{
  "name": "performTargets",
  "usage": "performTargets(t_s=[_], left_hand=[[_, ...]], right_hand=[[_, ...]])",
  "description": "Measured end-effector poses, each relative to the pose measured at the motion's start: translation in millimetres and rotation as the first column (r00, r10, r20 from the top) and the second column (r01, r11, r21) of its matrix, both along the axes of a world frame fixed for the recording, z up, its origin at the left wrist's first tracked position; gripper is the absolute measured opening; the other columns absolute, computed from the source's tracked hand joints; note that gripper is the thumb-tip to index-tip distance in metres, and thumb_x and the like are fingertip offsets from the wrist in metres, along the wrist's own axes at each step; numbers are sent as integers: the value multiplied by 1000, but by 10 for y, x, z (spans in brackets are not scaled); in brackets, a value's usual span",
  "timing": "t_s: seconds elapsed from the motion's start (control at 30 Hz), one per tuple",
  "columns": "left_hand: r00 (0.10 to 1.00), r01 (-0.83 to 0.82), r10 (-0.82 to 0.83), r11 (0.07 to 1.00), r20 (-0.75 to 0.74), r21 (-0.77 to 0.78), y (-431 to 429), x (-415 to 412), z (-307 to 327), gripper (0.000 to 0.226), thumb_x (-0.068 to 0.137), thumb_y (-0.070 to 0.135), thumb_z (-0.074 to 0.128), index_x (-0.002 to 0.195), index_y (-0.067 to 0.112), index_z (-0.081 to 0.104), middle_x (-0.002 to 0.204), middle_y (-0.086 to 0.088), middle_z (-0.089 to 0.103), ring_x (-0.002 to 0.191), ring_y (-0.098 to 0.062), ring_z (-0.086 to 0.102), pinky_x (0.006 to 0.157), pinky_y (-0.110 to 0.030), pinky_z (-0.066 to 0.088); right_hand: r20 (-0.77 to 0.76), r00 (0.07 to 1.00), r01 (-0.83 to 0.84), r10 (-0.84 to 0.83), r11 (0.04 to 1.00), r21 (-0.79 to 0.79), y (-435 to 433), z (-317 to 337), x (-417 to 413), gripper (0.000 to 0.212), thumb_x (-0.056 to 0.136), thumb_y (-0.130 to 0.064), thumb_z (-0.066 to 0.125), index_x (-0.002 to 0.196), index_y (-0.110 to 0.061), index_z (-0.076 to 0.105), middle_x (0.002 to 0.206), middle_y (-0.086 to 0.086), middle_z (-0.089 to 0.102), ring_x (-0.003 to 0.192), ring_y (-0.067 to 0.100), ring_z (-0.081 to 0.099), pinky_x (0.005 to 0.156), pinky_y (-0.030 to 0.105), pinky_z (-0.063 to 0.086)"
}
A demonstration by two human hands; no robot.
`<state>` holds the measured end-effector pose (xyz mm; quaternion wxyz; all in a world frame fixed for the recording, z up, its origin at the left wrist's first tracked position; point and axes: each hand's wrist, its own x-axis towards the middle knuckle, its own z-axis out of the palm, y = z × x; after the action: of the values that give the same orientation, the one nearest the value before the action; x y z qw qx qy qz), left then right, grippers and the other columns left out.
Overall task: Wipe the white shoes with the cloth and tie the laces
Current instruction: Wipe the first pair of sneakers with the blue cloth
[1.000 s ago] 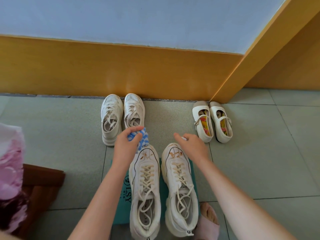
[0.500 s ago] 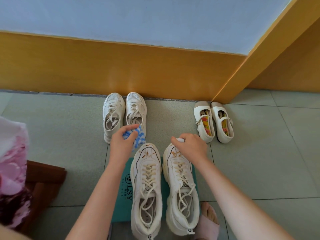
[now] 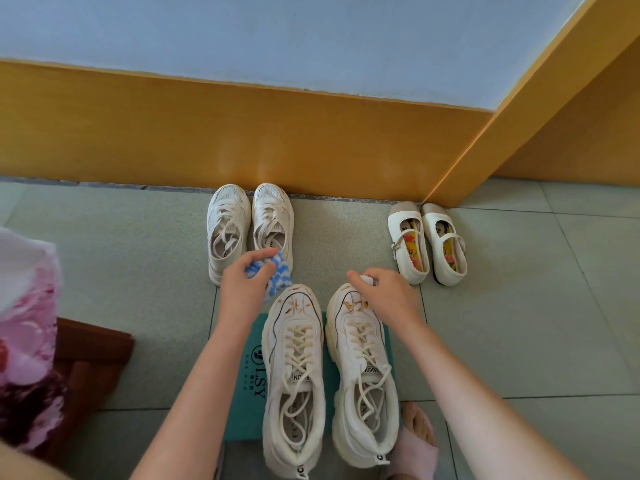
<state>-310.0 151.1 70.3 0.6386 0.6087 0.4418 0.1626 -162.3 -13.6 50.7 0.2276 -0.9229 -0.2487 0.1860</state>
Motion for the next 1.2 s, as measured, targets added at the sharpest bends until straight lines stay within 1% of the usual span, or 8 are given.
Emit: performTargets(t_s=[0.23,0.33,0.5,0.67,0.77,0.93,1.07,1.2], left_hand=[[1000,-20,20,1000,-16,15,22,-32,1,19,89,17,59,100,30,68,83,-2,66,78,-24,58,77,-44,52],[1000,-12,12,1000,-13,21,28,-37,-26,20,89,17,60,97,33,67,81,-5,62,76,-22,55,72,-40,49],[1000,-1,1,1000,-6,15,33,-43,-42,21,89,16,60,96,34,67,81,-8,58,76,-21,54,70,-38,46],[1000,-16,16,1000,2,15,20,-58,-22,20,90,15,59,97,32,67,81,-1,60,76,-21,54,71,-37,48],[1000,-26,26,1000,7,4,16,-52,-16,19,90,15,60,96,31,68,76,2,58,77,-20,53,72,-36,47],[999,-33,33,999,14,-9,15,-64,-1,18,90,15,60,99,29,68,75,1,59,78,-21,52,68,-36,45],[999,-47,47,999,11,-11,14,-72,32,19,90,14,59,100,27,68,76,6,61,78,-22,53,65,-30,45],[998,-53,53,999,19,-13,23,-92,41,19,90,14,59,100,27,68,85,4,65,81,-21,57,69,-29,47]], right_hand=[[202,966,-127,160,978,-167,109,43,-38,44,84,-52,50,52,-23,43,58,-6,48,65,15,47,60,29,31],[85,993,-84,88,995,-50,56,54,-3,50,86,-58,50,53,-22,40,53,-7,41,51,11,39,51,27,27],[59,995,81,-77,994,-69,-38,41,17,47,87,-49,49,51,-22,38,51,-8,38,51,11,37,56,28,31],[-177,964,215,-200,974,71,-185,-7,51,50,87,-58,50,58,-21,35,53,-7,33,52,11,32,57,30,27],[-143,962,242,-234,970,39,-242,-39,38,44,86,-49,51,56,-22,34,52,-7,32,51,12,31,56,29,25],[-131,982,144,-138,989,41,-179,45,17,48,87,-56,50,57,-21,38,53,-8,36,51,10,34,56,29,28],[26,998,-50,54,990,-129,-39,105,-63,46,85,-52,52,52,-22,39,52,-8,40,52,11,39,53,27,29],[58,998,-1,7,995,-95,-62,103,-52,47,87,-56,49,56,-21,47,55,-7,46,55,12,46,54,27,33]])
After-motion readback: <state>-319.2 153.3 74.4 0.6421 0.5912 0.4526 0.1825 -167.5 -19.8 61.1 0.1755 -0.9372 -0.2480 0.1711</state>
